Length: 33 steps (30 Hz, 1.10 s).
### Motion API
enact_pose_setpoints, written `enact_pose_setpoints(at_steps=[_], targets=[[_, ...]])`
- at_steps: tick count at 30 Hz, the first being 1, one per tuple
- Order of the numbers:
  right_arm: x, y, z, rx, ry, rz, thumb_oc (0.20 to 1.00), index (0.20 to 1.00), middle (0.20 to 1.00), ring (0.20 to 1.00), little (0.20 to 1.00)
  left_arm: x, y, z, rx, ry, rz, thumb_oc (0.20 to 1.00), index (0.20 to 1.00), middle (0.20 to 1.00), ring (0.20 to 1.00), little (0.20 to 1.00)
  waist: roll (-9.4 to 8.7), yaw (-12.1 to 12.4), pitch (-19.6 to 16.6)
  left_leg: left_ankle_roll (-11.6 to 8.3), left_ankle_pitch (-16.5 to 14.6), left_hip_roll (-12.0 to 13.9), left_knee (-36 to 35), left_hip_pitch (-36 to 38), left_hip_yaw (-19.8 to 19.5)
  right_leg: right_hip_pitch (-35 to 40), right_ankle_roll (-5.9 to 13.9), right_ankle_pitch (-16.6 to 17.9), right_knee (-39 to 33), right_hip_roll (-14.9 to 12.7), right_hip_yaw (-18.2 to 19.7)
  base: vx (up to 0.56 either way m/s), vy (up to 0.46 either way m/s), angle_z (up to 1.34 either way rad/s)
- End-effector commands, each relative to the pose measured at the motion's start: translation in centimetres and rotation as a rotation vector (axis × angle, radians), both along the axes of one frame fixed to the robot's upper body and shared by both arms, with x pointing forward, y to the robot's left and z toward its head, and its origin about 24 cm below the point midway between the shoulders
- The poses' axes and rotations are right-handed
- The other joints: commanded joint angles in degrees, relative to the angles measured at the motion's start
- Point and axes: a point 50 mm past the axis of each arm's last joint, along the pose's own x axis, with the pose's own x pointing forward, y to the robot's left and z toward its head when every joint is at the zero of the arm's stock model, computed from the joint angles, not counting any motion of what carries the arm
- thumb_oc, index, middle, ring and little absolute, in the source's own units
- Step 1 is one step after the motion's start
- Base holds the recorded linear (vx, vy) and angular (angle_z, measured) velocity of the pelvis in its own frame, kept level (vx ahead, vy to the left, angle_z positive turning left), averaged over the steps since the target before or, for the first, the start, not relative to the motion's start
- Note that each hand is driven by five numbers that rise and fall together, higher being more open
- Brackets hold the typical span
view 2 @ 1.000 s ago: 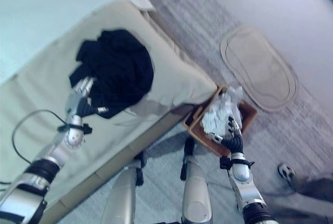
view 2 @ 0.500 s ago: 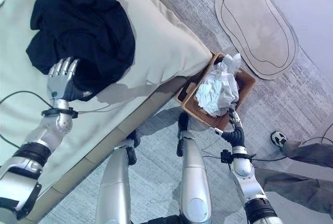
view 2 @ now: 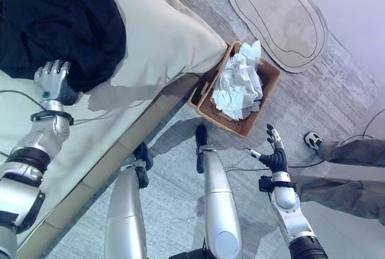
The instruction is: Pick up clothes into the bucket
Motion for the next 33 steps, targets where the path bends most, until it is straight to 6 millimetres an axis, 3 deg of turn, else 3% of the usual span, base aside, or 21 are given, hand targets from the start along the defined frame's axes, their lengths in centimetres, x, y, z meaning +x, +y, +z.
enact_pose_setpoints(at_steps=[1,17,19,20,21,22,23,26,27,32,33], targets=[[-0.8,-0.5,0.5,-0.009,-0.029,0.004,1.000,1.000,1.000,1.000,1.000,-0.5,0.6,-1.1,0.008,0.048,0.012,0.200,0.200,0.200,0.200,0.200,1.41,-0.6,-4.9,1.11,-2.7,0.8,3.2,-0.1,-0.6,2.5,2.92,3.7,-3.4,-1.4,1.4,0.00,0.000,0.00],[-0.7,-0.4,-0.7,-0.012,0.026,-0.006,1.000,1.000,1.000,1.000,1.000,-1.5,0.1,-3.7,-0.087,0.084,-0.038,0.200,0.200,0.200,0.200,0.200,2.12,0.8,-6.5,1.04,-1.4,-0.1,-1.0,2.5,-0.5,4.6,3.11,4.5,-5.7,-1.9,0.7,0.00,0.003,0.02],[-0.6,-0.3,-0.8,-0.011,0.033,-0.004,1.000,1.000,1.000,1.000,1.000,-1.8,-0.7,-4.6,-0.142,0.081,-0.078,0.200,0.200,0.200,0.200,0.200,2.16,1.3,-6.4,0.96,-0.9,-0.3,-2.7,4.7,-0.5,6.4,3.21,4.8,-6.8,-2.1,0.5,-0.02,-0.009,-0.02],[-0.7,-0.4,-1.0,-0.013,0.044,-0.016,1.000,1.000,1.000,1.000,1.000,-2.4,-2.2,-5.5,-0.225,0.059,-0.159,0.200,0.200,0.200,0.200,0.200,2.11,2.0,-6.4,1.23,1.4,-0.7,-5.2,6.6,0.0,8.3,2.74,6.6,-8.9,-2.7,-0.2,0.00,0.000,0.00],[-0.7,-0.4,-1.0,-0.015,0.047,-0.015,1.000,1.000,1.000,1.000,1.000,-2.5,-2.2,-5.6,-0.226,0.062,-0.157,0.200,0.200,0.200,0.200,0.200,2.26,2.0,-6.5,0.84,-0.3,-0.6,-5.1,7.5,-0.4,9.1,3.24,5.2,-8.4,-2.4,0.0,-0.05,-0.021,0.02],[-0.7,-0.5,-1.0,-0.015,0.047,-0.021,1.000,1.000,1.000,1.000,1.000,-2.9,-2.7,-6.1,-0.254,0.054,-0.192,0.200,0.200,0.200,0.200,0.200,2.12,2.2,-6.3,1.20,1.7,-0.9,-6.5,8.2,0.0,9.8,2.78,6.8,-9.7,-2.8,-0.5,0.05,-0.019,0.12],[-0.6,-0.7,-1.3,-0.017,0.058,-0.047,1.000,1.000,1.000,1.000,1.000,-4.1,-4.7,-7.5,-0.330,0.056,-0.288,0.200,0.200,0.200,0.200,0.200,2.45,3.3,-6.6,1.11,2.2,-1.3,-8.9,11.5,-0.2,13.1,3.00,7.4,-11.8,-3.1,-0.9,-0.01,-0.014,0.16],[-0.4,-0.9,-1.0,-0.025,0.047,-0.057,1.000,1.000,1.000,1.000,1.000,-5.2,-5.8,-8.4,-0.380,0.063,-0.341,0.200,0.200,0.200,0.200,0.200,2.53,3.9,-6.6,0.99,2.9,-1.6,-11.3,14.9,-0.3,16.7,3.12,8.0,-14.3,-3.4,-1.3,0.06,-0.019,0.12],[-0.3,-1.1,-0.8,-0.033,0.041,-0.065,1.000,1.000,1.000,1.000,1.000,-6.2,-7.2,-9.0,-0.426,0.073,-0.417,0.200,0.200,0.200,0.200,0.200,2.78,4.9,-7.2,0.93,3.4,-1.9,-14.2,18.4,-0.5,20.5,3.37,8.5,-16.8,-3.6,-1.8,0.08,-0.033,0.10],[0.0,-1.3,-0.8,-0.071,0.053,-0.061,1.000,1.000,1.000,1.000,1.000,-8.4,-9.2,-8.5,-0.500,0.075,-0.579,0.200,0.200,0.200,0.200,0.200,3.37,6.3,-8.4,0.62,4.6,-2.2,-19.2,24.9,-1.5,27.6,3.51,9.0,-21.1,-3.6,-3.3,0.09,-0.042,0.17],[0.4,-0.9,-0.7,-0.114,0.053,-0.028,1.000,1.000,1.000,1.000,1.000,-9.3,-10.2,-7.6,-0.523,0.070,-0.670,0.200,0.200,0.200,0.200,0.200,3.47,7.1,-9.2,0.49,5.1,-2.1,-21.1,27.6,-1.7,30.6,3.59,9.2,-23.1,-3.6,-4.1,0.03,-0.030,0.16]])
